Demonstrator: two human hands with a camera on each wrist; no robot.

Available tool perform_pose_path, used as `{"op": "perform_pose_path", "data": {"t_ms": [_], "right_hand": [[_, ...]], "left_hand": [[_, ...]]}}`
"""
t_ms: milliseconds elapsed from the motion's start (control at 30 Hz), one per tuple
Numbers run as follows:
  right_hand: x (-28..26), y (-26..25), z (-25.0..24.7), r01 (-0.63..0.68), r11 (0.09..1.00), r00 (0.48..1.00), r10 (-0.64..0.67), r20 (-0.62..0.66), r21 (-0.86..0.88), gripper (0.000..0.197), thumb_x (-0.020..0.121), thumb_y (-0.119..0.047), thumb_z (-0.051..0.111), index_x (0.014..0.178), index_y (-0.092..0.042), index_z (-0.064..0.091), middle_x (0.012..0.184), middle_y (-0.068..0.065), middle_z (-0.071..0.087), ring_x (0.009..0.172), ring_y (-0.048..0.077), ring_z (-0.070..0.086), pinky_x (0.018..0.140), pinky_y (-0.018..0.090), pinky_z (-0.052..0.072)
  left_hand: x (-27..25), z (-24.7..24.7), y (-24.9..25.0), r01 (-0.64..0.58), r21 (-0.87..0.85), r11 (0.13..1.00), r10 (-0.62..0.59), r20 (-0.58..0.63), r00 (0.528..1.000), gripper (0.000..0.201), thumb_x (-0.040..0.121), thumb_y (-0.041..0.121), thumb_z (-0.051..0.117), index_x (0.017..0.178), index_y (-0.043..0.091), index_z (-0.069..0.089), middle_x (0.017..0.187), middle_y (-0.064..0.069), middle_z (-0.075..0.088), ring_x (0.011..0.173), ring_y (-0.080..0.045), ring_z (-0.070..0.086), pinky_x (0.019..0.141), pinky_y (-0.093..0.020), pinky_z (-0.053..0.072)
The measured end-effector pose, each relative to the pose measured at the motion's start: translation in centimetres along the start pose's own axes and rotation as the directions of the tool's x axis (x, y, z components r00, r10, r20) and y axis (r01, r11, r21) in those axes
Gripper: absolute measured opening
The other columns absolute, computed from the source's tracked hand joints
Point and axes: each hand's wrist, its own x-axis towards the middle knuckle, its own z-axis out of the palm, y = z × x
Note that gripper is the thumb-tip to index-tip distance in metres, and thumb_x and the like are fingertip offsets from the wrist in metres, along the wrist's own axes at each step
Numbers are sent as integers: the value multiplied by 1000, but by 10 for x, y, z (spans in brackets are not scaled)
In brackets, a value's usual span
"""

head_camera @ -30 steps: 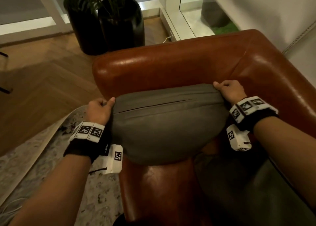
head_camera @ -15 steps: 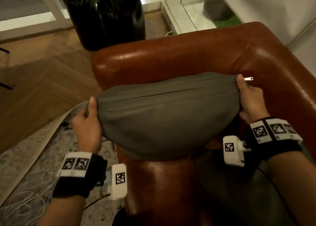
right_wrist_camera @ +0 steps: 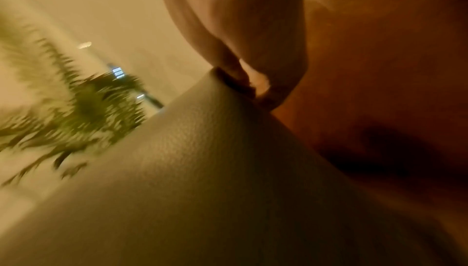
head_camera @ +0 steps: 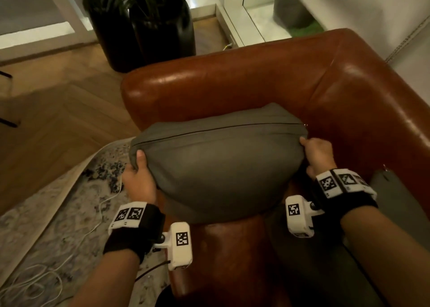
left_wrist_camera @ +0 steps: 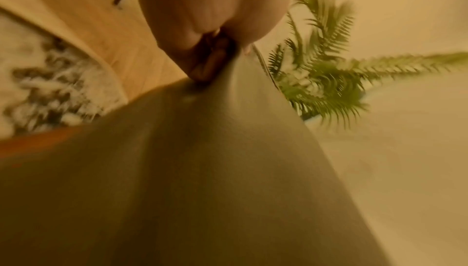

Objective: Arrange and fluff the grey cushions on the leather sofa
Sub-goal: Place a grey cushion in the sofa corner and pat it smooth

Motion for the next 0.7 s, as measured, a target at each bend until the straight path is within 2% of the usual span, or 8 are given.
{"op": "perform_pose_path", "data": {"t_ms": [67,167,233,333,433,500,600,700], "right_hand": [[-11,-7,7,314,893,922,-368,-119,-324,52,90,-17,63,137,-7,44,139,15,45,128,31,44,107,40,36],[-78,-20,56,779,436,559,-808,184,-450,47,95,-23,53,139,-8,46,141,14,49,132,30,43,110,48,33],[-131,-12,106,929,138,315,-783,536,-343,47,99,-30,45,141,-9,47,146,13,47,140,30,37,113,52,28],[-187,8,160,958,-100,207,-413,887,-270,53,105,-39,24,154,-20,20,163,1,15,151,20,5,120,50,1],[-164,16,153,925,-201,231,-372,899,-321,53,105,-44,16,155,-29,10,164,-3,7,151,20,1,119,46,-4],[-125,12,127,879,-163,326,-481,814,-449,55,102,-49,12,154,-35,16,163,-3,14,151,22,9,118,48,0],[-58,0,71,695,45,631,-515,580,-717,55,98,-56,6,152,-45,9,164,-8,4,151,22,2,114,61,-9],[-13,-8,18,413,396,902,-299,310,-820,65,91,-73,18,150,-50,2,165,-4,-5,150,30,-4,113,66,-7]], "left_hand": [[0,-4,5,13,20,1000,-13,18,1000,50,95,54,42,109,10,61,106,-6,61,102,-28,58,87,-39,48],[1,-8,5,34,-16,999,-34,43,999,61,94,61,35,113,10,63,109,-9,64,101,-29,61,88,-44,52],[-2,-7,4,60,-28,998,-59,46,997,63,93,61,36,116,9,62,113,-13,64,103,-33,61,90,-50,52],[0,-8,-2,78,-50,996,-74,62,995,55,95,57,37,115,13,64,112,-10,65,105,-29,62,95,-51,48],[4,-13,-5,91,-62,994,-86,80,993,53,89,63,40,110,21,65,107,-6,65,104,-28,62,95,-52,48],[6,-14,-4,80,-33,996,-78,70,995,60,89,65,39,116,17,64,113,-7,64,107,-29,60,94,-52,49],[6,-10,2,74,-5,997,-73,49,996,62,93,61,37,120,11,63,119,-12,64,107,-31,60,94,-51,49],[3,-7,5,45,22,999,-45,11,999,63,93,62,36,112,9,66,112,-13,66,101,-31,60,91,-47,50]]}}
